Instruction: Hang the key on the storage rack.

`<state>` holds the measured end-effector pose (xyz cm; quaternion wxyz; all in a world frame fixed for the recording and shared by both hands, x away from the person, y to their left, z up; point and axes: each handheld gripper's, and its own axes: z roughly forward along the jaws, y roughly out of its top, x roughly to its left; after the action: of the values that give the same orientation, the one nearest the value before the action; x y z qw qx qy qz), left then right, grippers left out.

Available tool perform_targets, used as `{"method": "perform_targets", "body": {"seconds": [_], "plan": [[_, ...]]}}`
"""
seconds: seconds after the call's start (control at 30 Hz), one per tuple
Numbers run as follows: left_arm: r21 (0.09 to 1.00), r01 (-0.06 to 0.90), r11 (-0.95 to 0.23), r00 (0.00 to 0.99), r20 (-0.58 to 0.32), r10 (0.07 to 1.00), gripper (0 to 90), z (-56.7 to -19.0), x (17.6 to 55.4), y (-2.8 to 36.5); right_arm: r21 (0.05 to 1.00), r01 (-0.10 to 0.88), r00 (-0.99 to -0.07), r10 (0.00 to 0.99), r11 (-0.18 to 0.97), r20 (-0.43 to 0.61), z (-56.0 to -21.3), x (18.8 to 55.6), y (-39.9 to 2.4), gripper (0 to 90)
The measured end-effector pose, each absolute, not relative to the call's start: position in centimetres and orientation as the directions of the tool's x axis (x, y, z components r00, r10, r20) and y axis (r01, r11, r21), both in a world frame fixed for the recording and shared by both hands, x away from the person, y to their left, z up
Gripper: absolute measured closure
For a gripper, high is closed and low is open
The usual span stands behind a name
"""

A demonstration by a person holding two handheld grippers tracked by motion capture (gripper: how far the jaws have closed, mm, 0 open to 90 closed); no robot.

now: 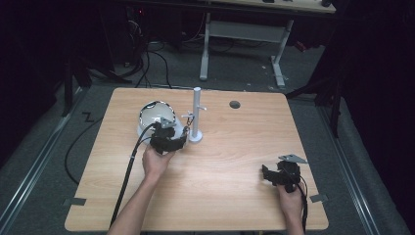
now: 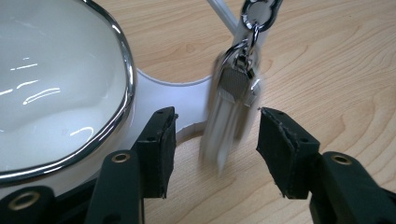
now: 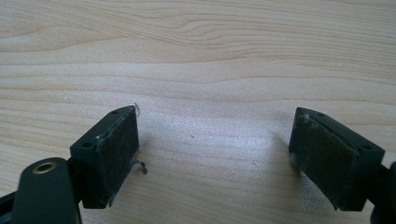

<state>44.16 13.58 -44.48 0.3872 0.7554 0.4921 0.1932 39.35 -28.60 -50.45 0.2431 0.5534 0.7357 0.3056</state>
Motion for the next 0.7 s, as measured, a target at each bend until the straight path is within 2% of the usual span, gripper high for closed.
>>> {"method": "perform_targets", "body": {"seconds": [0.7], "plan": [[0.813, 0.546, -0.200, 0.450, -0.083, 0.889, 46.6, -43.3, 41.7, 14.9, 0.719, 0.666, -0.269, 0.963, 0.200, -0.020, -50.5, 39.4, -28.6, 16.1]]}}
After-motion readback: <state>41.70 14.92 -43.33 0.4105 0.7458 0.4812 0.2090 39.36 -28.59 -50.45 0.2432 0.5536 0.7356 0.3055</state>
